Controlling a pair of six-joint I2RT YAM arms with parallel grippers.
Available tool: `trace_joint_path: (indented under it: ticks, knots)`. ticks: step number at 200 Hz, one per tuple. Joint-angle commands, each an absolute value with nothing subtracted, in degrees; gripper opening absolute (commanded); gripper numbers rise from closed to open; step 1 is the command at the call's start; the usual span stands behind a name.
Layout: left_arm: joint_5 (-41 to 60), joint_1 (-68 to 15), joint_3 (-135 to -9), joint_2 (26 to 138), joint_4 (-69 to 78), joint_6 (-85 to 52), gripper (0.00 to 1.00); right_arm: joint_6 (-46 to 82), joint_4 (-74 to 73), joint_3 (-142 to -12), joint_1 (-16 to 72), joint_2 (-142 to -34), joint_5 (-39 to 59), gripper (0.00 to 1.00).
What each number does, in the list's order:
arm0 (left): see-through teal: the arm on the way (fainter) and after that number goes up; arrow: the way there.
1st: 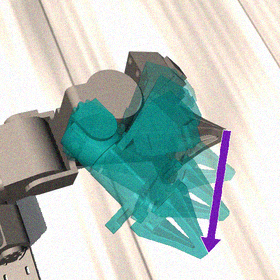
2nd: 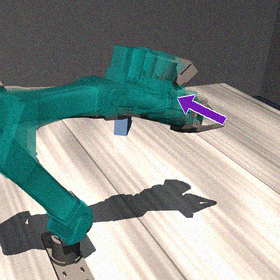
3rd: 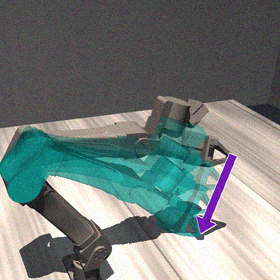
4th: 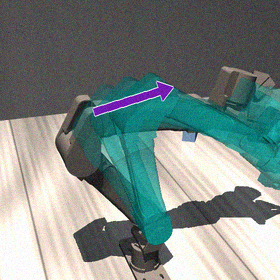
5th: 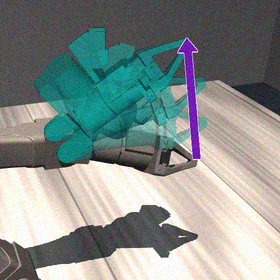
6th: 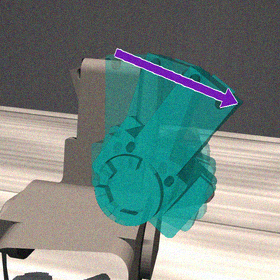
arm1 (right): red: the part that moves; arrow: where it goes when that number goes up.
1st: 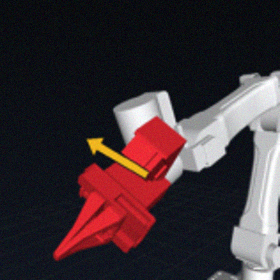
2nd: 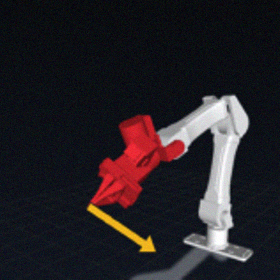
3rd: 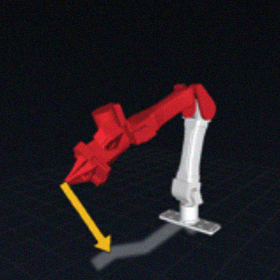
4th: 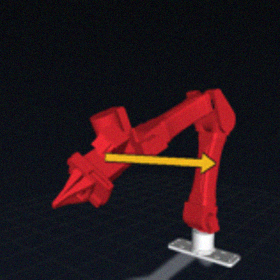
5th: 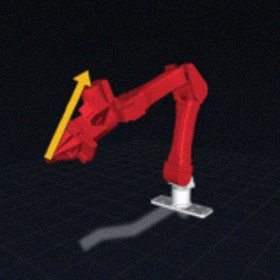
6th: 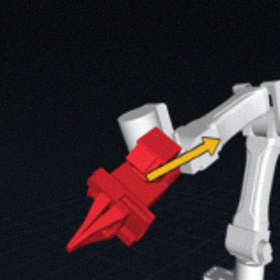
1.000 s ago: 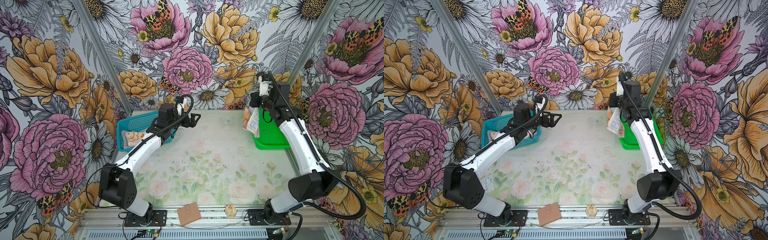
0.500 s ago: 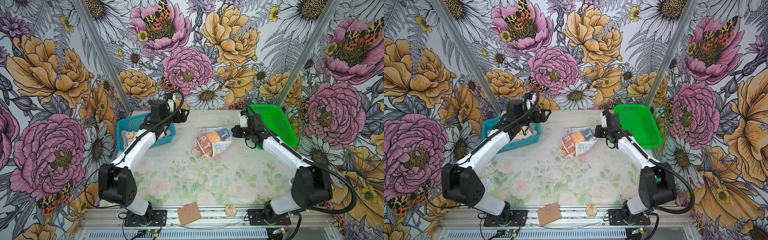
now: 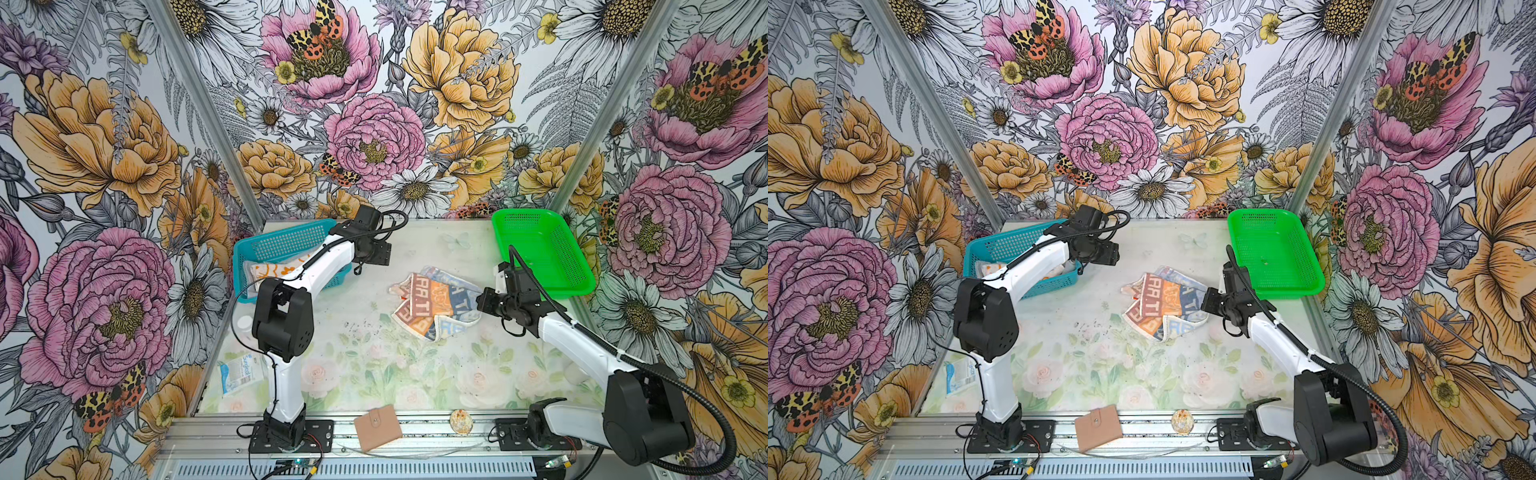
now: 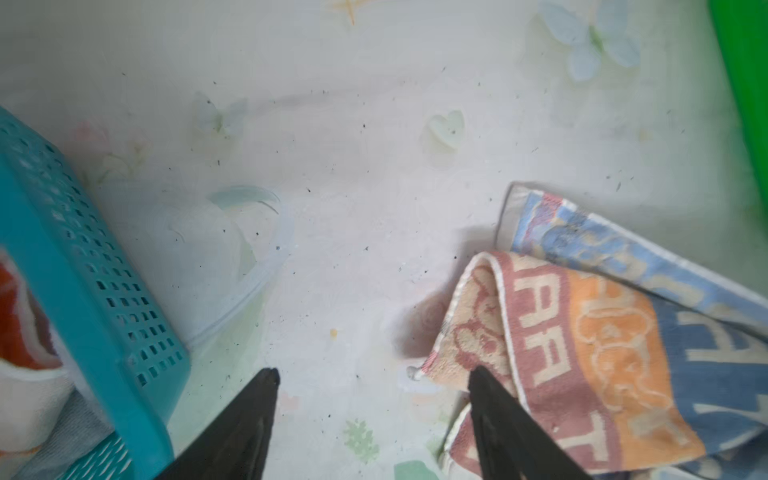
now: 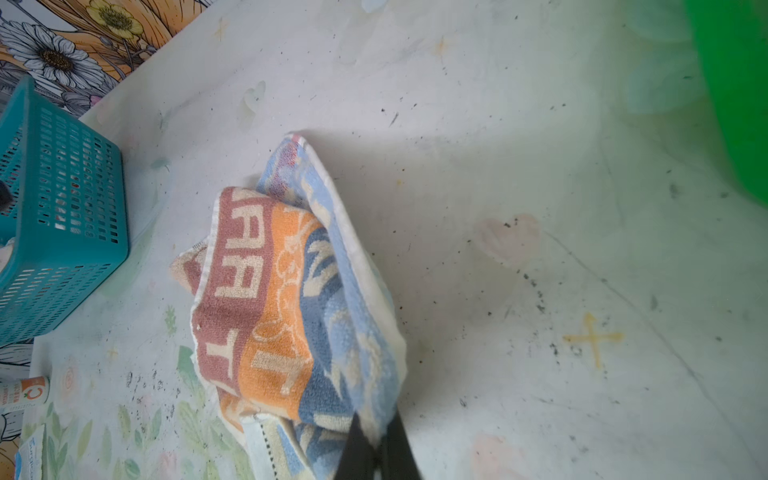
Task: Fold and stack the towels
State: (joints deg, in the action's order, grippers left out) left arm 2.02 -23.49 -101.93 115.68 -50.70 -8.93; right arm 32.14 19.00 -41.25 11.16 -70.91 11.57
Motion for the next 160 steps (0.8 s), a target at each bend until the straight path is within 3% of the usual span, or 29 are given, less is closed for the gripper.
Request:
trace_joint_path:
  ticks: [1, 7, 39, 81, 110, 146, 160]
  knots:
    - [6.9, -23.4, -105.2, 118.4, -60.7, -7.6, 0.59, 32.7, 22.9, -39.8, 10.8, -68.3, 7.7, 0.09]
    - [7.7, -23.5, -105.4, 119.0, -61.3, -7.3, 0.56, 32.7, 22.9, -39.6, 10.8, -68.0, 7.4, 0.18]
    - [9.2, -25.3, -106.5, 121.8, -63.2, -6.0, 0.51, 32.5, 22.9, -41.0, 11.2, -69.8, 8.9, 0.36]
    - [12.6, -26.8, -107.8, 125.1, -62.8, -6.6, 0.5, 32.6, 22.9, -41.9, 12.1, -68.9, 8.4, 0.44]
    - [17.4, -27.1, -108.4, 128.0, -61.6, -6.8, 0.5, 32.5, 22.8, -41.6, 12.2, -69.6, 9.1, 0.45]
    - [16.2, -27.7, -109.0, 130.2, -60.0, -7.3, 0.48, 31.9, 22.8, -41.5, 12.3, -70.0, 9.4, 0.47]
    - [17.4, -27.8, -109.5, 130.9, -58.9, -7.6, 0.44, 31.7, 22.8, -41.5, 12.2, -69.9, 9.3, 0.47]
